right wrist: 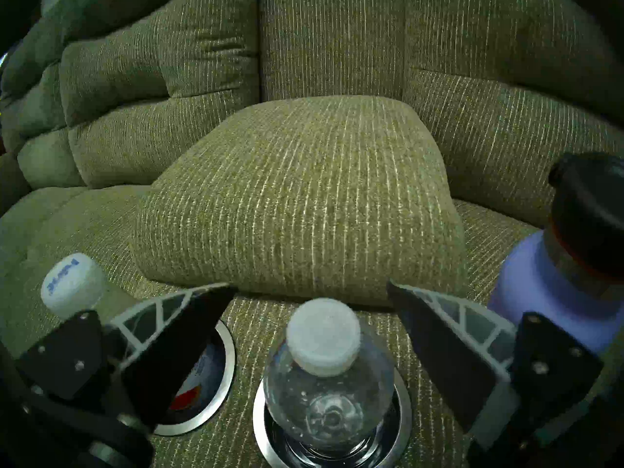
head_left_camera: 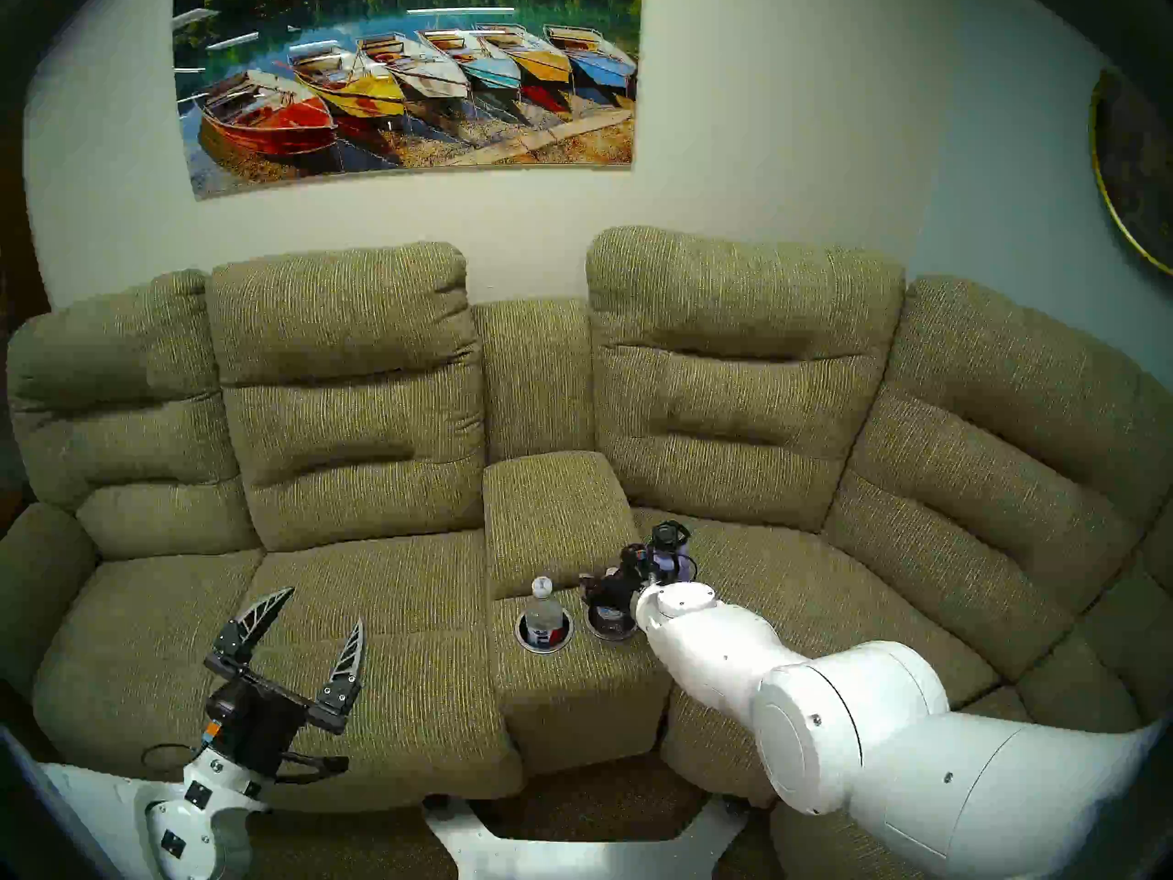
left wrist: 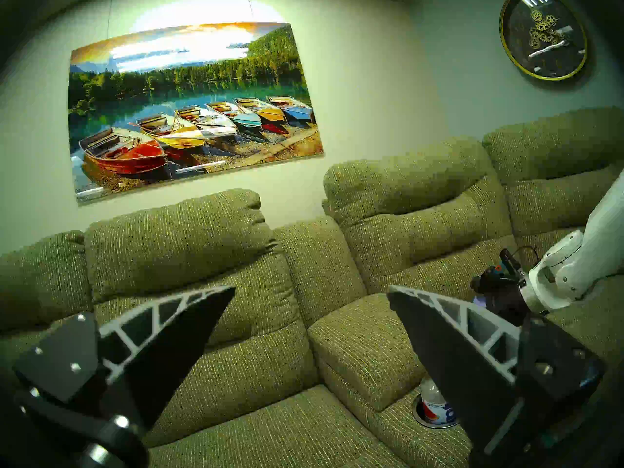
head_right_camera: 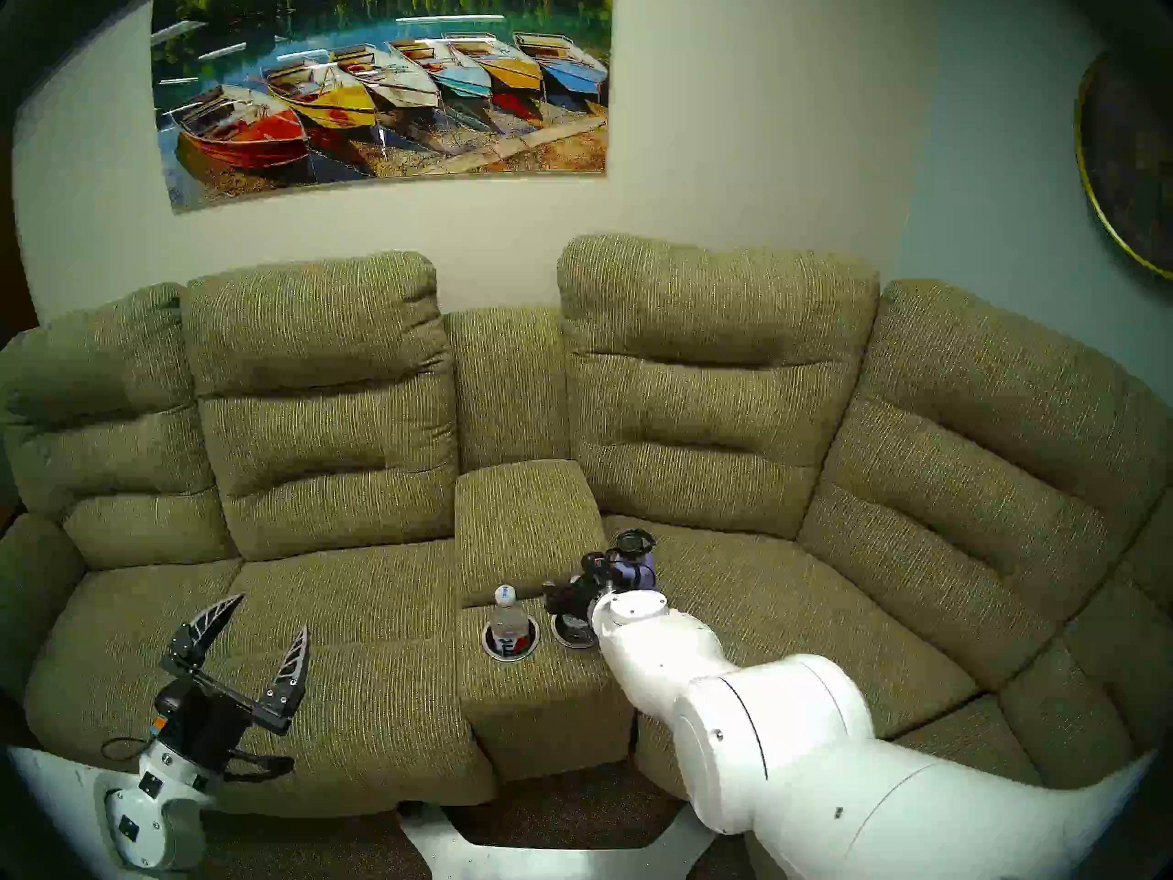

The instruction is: Take bottles out of cup holder

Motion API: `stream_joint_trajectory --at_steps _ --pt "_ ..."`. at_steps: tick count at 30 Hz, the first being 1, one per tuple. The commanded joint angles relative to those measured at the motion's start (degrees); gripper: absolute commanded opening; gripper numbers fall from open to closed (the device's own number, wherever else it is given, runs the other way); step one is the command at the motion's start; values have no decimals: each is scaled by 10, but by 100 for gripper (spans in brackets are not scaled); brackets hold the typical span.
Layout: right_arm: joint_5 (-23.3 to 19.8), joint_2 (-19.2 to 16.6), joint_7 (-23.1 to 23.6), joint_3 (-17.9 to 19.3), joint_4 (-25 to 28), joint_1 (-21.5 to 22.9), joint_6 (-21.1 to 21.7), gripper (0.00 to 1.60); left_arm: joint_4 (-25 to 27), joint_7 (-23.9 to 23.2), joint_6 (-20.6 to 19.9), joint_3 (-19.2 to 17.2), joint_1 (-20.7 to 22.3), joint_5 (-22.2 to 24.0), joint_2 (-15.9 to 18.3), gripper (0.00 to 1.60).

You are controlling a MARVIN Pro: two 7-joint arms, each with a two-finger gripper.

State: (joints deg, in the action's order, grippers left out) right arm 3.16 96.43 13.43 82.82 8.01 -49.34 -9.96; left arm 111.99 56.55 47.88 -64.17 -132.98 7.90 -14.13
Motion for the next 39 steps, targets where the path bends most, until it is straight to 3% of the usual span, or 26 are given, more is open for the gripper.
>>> stream_joint_trajectory --at_steps 1,2,19,39 --pt "-1 3 2 1 2 22 5 26 1 2 0 -2 1 1 1 160" --pt "0 3 5 0 1 24 6 0 1 2 0 -2 1 1 1 160" --pt "-1 6 6 2 -3 24 7 0 1 2 0 -2 1 1 1 160" --pt "1 1 40 -6 44 27 -87 0 1 2 0 -2 1 2 1 160"
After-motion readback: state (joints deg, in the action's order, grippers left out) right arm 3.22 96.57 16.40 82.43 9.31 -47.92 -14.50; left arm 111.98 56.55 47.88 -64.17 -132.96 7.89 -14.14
